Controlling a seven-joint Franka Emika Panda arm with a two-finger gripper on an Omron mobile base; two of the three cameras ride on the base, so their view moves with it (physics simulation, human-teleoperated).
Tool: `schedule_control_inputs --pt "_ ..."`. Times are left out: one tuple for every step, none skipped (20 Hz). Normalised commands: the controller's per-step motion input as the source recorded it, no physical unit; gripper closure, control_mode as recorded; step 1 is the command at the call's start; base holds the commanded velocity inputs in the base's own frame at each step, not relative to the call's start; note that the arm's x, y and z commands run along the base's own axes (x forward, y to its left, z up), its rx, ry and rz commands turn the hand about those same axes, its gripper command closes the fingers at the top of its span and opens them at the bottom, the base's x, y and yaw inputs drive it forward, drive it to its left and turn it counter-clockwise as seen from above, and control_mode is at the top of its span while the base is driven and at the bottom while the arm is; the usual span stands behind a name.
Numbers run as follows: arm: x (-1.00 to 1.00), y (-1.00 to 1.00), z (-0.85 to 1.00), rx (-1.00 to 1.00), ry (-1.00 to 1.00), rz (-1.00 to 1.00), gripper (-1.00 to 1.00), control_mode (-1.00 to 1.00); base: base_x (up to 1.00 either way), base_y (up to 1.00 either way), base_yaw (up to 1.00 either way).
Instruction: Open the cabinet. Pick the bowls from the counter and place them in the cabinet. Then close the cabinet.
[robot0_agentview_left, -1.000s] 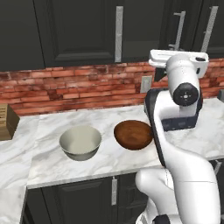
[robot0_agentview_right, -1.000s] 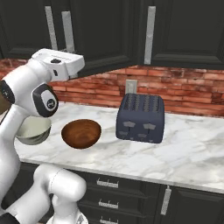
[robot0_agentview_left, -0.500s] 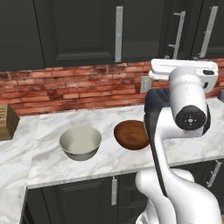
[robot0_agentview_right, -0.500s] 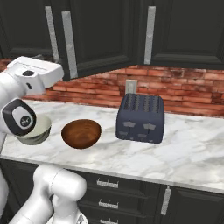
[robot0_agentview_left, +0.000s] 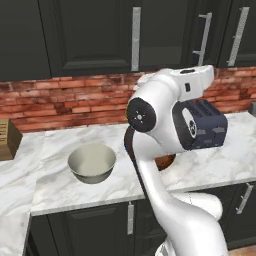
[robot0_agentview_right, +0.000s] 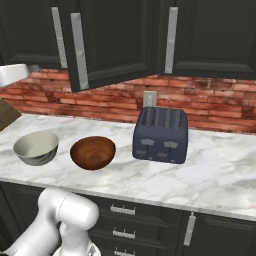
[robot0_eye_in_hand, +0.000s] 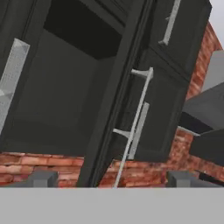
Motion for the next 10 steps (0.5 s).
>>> schedule_control_inputs --pt "0.65 0.13 0.00 -0.03 0.26 -0.14 -1.00 -1.00 0.00 0.00 0.00" --pt "0.61 0.12 0.00 -0.04 0.19 -0.14 -1.00 -1.00 0.00 0.00 0.00" --pt "0.64 0.06 0.00 -0.05 0.17 -0.12 -1.00 -1.00 0.00 0.00 0.00" --pt "0.64 0.00 0.00 -0.03 0.15 -0.09 -1.00 -1.00 0.00 0.00 0.00" --pt "0.66 0.00 0.00 -0.03 0.14 -0.08 -1.00 -1.00 0.00 0.00 0.00" --pt "0.69 0.00 0.00 -0.03 0.14 -0.06 -1.00 -1.00 0.00 0.00 0.00" --pt "0.73 0.00 0.00 -0.01 0.14 -0.05 -1.00 -1.00 0.00 0.00 0.00" --pt "0.78 0.00 0.00 0.00 0.15 -0.03 -1.00 -1.00 0.00 0.00 0.00" --pt "0.81 0.00 0.00 0.00 0.15 -0.02 -1.00 -1.00 0.00 0.00 0.00" --pt "0.81 0.00 0.00 0.00 0.14 0.00 -1.00 -1.00 0.00 0.00 0.00"
